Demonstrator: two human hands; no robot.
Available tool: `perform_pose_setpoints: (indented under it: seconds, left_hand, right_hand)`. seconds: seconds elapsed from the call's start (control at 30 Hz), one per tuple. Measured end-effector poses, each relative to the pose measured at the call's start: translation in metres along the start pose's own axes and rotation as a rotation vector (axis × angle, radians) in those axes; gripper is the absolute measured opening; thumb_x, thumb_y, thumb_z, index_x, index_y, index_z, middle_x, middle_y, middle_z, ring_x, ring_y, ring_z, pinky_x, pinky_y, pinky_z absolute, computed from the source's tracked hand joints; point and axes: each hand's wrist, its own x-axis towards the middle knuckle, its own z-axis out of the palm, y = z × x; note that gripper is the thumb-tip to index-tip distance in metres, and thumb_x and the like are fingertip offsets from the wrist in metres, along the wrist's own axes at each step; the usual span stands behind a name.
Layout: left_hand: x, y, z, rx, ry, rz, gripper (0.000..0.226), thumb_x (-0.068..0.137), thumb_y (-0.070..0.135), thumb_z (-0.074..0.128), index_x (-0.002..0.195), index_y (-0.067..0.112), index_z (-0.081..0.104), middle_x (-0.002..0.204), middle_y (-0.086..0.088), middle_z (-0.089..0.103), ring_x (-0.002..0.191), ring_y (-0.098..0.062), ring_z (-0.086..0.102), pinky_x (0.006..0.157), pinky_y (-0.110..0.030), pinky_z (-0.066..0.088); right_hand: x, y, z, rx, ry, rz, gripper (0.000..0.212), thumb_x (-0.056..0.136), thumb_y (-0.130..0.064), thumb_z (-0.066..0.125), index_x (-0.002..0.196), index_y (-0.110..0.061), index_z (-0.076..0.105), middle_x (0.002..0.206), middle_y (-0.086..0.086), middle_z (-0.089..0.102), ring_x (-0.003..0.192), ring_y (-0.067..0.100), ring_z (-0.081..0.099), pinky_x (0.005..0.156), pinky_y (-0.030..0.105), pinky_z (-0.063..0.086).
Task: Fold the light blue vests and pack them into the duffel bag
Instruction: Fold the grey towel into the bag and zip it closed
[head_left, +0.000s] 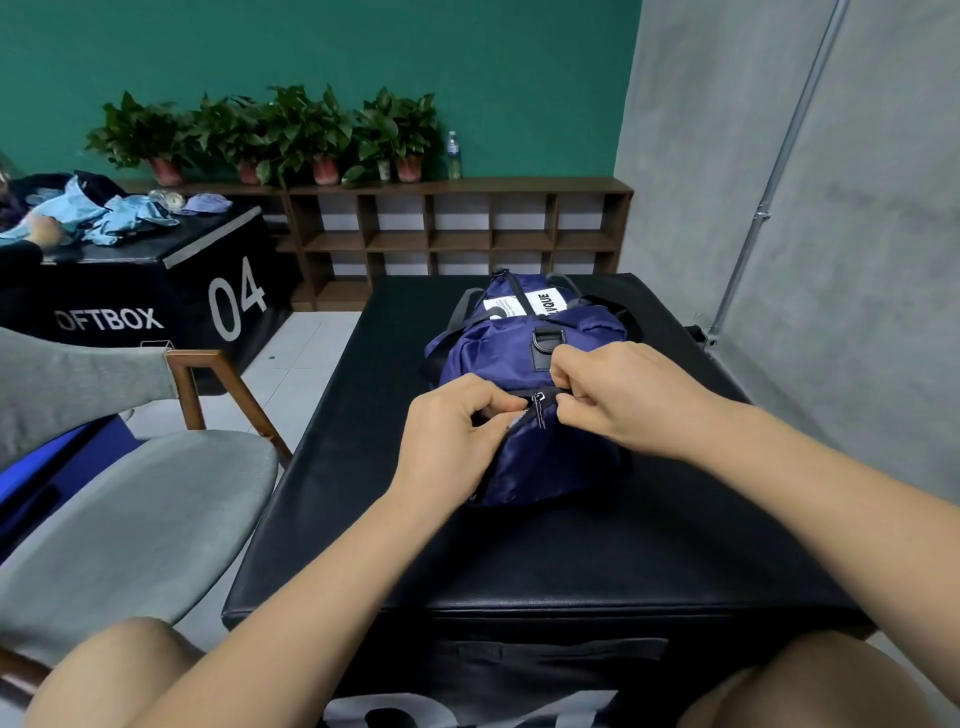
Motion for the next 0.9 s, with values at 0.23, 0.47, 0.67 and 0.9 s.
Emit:
perform_pose_setpoints:
  seconds: [0.23, 0.47, 0.67, 0.9]
  left_hand:
    - [0.005, 0.004, 0.008, -0.201, -0.127, -0.176, 0.012, 0.092, 0.016, 0.082, 0.094, 0.028, 0.083, 0.092, 0.012, 0.079, 0.085, -0.009, 0.073, 0.081, -0.028, 0.058]
    - [-0.005, 0.010, 0.000, -0.267, -0.132, -0.243, 0.027, 0.102, 0.013, 0.062, 0.103, 0.031, 0.082, 0.099, 0.017, 0.079, 0.092, 0.001, 0.070, 0.089, -0.026, 0.053]
    - [-0.003, 0.020, 0.000, 0.102, -0.030, -0.004, 0.035, 0.075, 0.055, 0.089, 0.088, 0.033, 0.065, 0.085, 0.014, 0.064, 0.081, -0.010, 0.063, 0.071, -0.029, 0.053]
    - [0.010, 0.017, 0.002, 0.238, -0.048, 0.053, 0.019, 0.081, 0.041, 0.088, 0.082, 0.031, 0.072, 0.084, 0.013, 0.060, 0.079, -0.006, 0.061, 0.073, -0.035, 0.055]
  right_hand:
    - [0.005, 0.001, -0.006, 0.131, -0.073, 0.035, 0.015, 0.093, -0.029, 0.064, 0.091, -0.020, 0.053, 0.066, -0.007, 0.057, 0.064, 0.014, 0.052, 0.058, 0.038, 0.041]
    - [0.009, 0.004, -0.009, 0.164, -0.142, 0.069, 0.013, 0.095, -0.030, 0.065, 0.089, -0.028, 0.054, 0.064, -0.011, 0.059, 0.069, 0.005, 0.056, 0.057, 0.030, 0.039]
    - [0.002, 0.002, -0.004, 0.119, -0.109, 0.085, 0.010, 0.096, -0.035, 0.064, 0.096, -0.030, 0.055, 0.068, -0.012, 0.060, 0.066, 0.006, 0.055, 0.059, 0.031, 0.037]
    - [-0.007, 0.003, -0.004, 0.087, -0.090, 0.073, 0.011, 0.096, -0.038, 0.062, 0.098, -0.030, 0.055, 0.068, -0.011, 0.061, 0.069, 0.012, 0.058, 0.066, 0.041, 0.050]
